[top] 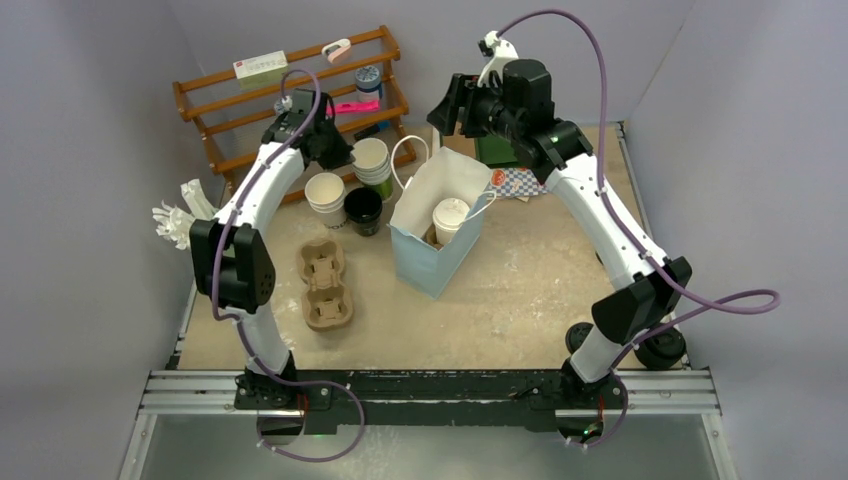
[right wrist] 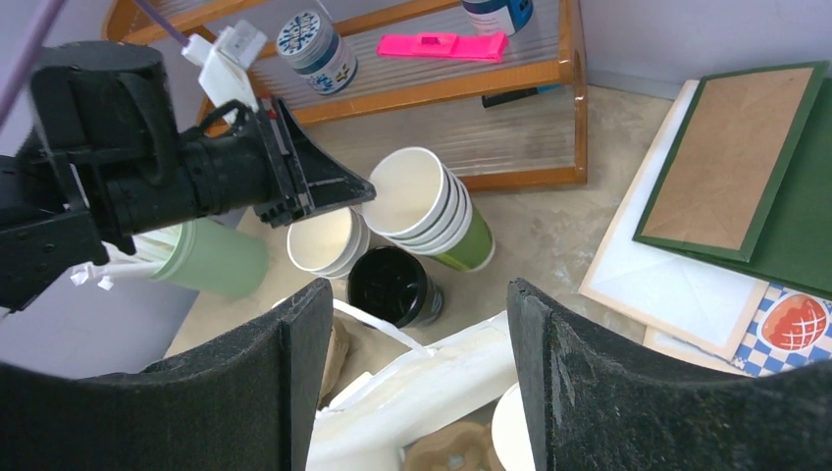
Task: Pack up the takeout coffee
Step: Pick up the coffee cup.
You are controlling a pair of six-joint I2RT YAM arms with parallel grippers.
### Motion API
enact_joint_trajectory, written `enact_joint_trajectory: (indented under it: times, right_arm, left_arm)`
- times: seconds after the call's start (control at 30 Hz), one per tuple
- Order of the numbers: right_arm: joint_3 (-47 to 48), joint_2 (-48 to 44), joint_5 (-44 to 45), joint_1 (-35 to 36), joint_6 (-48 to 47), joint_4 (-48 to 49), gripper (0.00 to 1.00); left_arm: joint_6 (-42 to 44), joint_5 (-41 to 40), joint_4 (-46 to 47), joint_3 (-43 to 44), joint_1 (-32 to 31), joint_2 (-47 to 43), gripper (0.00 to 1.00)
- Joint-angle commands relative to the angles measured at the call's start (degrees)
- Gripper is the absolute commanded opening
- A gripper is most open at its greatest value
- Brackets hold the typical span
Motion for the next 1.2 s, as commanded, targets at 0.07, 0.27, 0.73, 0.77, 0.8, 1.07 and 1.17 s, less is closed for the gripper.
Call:
enact_joint_trajectory:
  times: [0.07,0.27,0.73,0.77,0.8,1.07,1.17]
  right_arm:
    - [-0.33,-2.83,-0.89,-0.08,-0.41,0.61,0.68]
    - [-1.23,-2.98,-1.54,-0.08,-0.44,0.75,0.68]
    - [-1.71,-3.95,-1.69,-0.09,-1.36,0.57,0.68]
    - [-1.68,-4.02,-1.64,-0.14,-1.33,0.5,0.68]
    - [-1.76,-4.07,-1.63,-0.14,-1.4,0.5,0.68]
    - [-1.53,-4.44,-1.2,-0.13,-2.28,0.24,0.68]
    - [-1.58,-5.32,0.02,-0.15,-3.0,-0.34,0.68]
  left_arm:
    - [5.13,-7.47,-1.9,3.71,-1.94,-1.05,0.0]
    - [2.27,-1.74,2.14,1.57,-2.96,-1.3,0.0]
    - [0.44,-4.2,5.8,-2.07,-3.3,-3.24,0.0]
    - [1.28,-5.6,3.53,-0.34,-3.42,-2.6,0.0]
    - [1.64,-6.18,1.84,1.16,-3.27,-2.07,0.0]
    - [1.9,-4.44,-0.65,7.27,-2.49,-4.9,0.0]
    - [1.49,-3.58,-3.12,9.53,-2.39,-6.51,0.0]
